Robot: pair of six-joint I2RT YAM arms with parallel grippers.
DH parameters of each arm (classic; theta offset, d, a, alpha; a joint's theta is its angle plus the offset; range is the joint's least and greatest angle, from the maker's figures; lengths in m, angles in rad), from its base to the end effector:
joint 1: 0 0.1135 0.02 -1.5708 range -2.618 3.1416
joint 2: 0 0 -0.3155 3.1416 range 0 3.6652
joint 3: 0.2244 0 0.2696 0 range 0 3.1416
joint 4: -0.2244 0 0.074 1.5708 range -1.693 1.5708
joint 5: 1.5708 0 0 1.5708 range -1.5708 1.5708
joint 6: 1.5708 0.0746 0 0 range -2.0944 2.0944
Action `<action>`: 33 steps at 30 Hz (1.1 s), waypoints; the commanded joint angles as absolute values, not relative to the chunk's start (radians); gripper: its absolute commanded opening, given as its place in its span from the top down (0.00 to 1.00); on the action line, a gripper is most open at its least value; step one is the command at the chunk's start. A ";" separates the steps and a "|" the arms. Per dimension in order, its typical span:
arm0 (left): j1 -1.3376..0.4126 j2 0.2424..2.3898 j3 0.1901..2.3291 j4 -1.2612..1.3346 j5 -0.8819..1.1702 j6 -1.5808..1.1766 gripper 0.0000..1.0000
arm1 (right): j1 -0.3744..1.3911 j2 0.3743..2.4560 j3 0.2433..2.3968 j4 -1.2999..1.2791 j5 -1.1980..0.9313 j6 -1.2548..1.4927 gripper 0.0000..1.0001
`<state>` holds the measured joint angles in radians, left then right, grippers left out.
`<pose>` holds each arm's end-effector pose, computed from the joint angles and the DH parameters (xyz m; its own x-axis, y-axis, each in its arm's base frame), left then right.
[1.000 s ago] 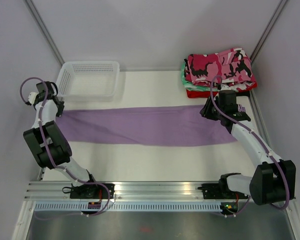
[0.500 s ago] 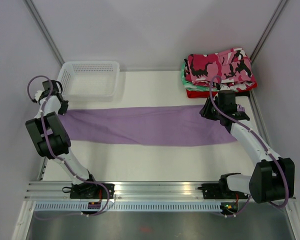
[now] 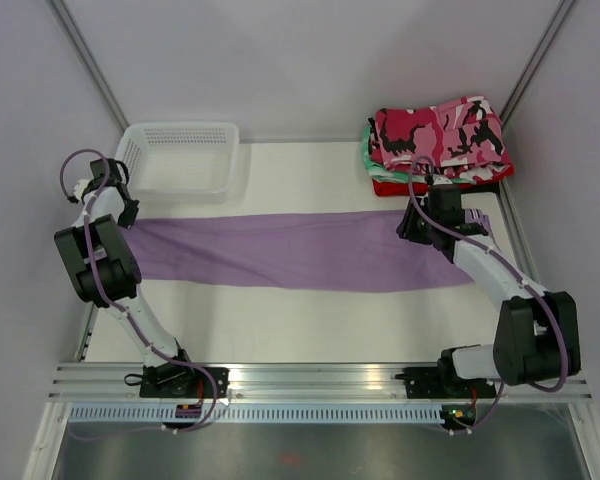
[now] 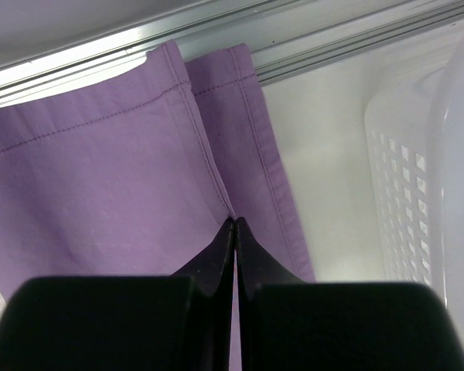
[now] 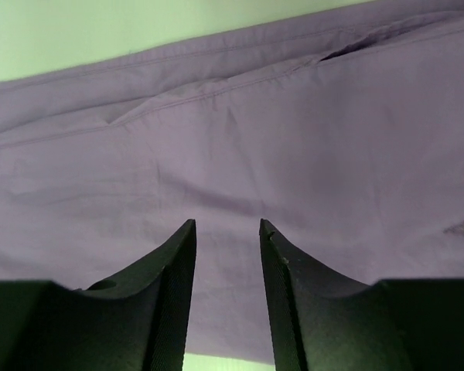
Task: Fold and stack the trousers
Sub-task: Fold the trousers
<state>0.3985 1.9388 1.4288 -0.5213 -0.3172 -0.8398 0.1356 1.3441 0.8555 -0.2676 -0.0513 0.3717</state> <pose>0.4210 0.2025 0.2076 -0.1435 -0.8279 -0.5422 -0.9334 0.2952 -0.2038 0.3139 0.0467 0.2486 -0.6959 0.2711 -0.6650 0.0867 0.9509 0.2970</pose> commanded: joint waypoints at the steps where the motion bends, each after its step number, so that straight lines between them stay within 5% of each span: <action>1: 0.400 1.931 1.459 -0.489 -0.367 -0.841 0.98 | 0.159 1.422 0.880 -0.154 -0.156 0.290 0.54; 3: 0.400 1.937 1.460 -0.489 -0.359 -0.822 0.98 | 0.198 1.488 0.938 -0.118 -0.311 0.188 0.47; 8: 0.400 1.954 1.442 -0.479 -0.319 -0.808 0.98 | 0.360 1.630 1.138 -0.192 -0.303 -0.150 0.32; 17: 0.399 1.937 1.416 -0.466 -0.308 -0.792 0.98 | 0.477 1.945 1.392 -0.305 -0.365 -0.544 0.33; 33: 0.397 1.937 1.405 -0.462 -0.321 -0.764 0.98 | 0.486 2.115 1.551 -0.402 -0.357 -0.578 0.40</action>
